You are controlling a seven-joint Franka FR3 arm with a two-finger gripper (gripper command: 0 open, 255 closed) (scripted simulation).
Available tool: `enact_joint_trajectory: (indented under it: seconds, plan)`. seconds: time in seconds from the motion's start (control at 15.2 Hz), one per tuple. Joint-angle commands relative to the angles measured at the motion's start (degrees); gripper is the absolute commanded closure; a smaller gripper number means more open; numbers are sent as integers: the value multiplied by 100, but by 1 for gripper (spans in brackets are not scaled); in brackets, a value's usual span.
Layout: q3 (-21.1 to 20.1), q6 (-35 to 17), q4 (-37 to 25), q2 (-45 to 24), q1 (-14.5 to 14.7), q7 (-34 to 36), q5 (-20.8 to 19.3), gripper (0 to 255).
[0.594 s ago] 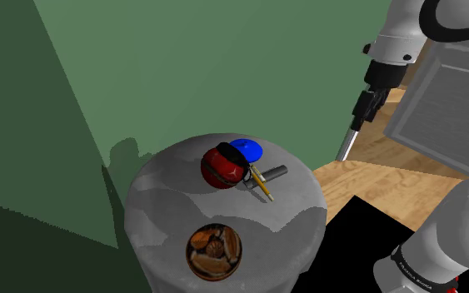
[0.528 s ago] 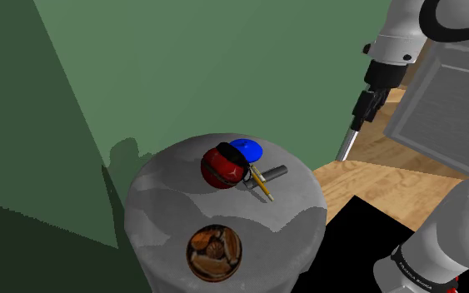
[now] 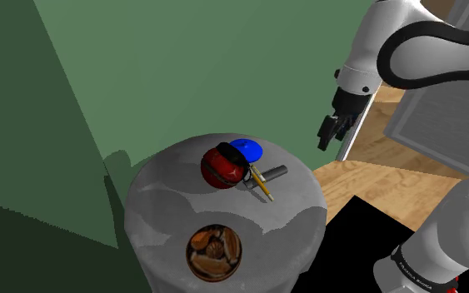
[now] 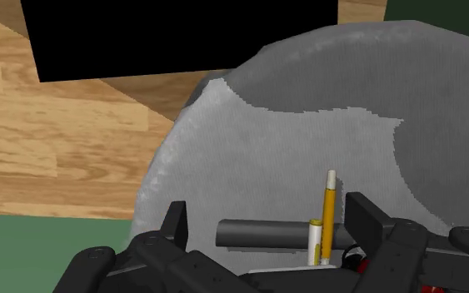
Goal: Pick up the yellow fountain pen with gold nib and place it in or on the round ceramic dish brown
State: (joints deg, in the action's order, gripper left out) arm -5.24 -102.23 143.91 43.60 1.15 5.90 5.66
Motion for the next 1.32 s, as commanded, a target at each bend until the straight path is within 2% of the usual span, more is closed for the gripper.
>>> enact_joint_trajectory:
  seconds: [0.0,0.33,0.59,0.79,0.99,1.25]
  plan:
    - [-182,-505,200,-174,15,212,76,0]
    - [-703,-1695,415,-886,34,811,203,0]
    - [-1137,-2631,396,-1645,-36,1356,147,0]
    - [-1475,-3290,270,-2299,-161,1848,-55,0]
    - [-1816,-3879,49,-3010,-352,2465,-470,0]
    - [-1899,-4211,56,-3341,-433,2673,-695,0]
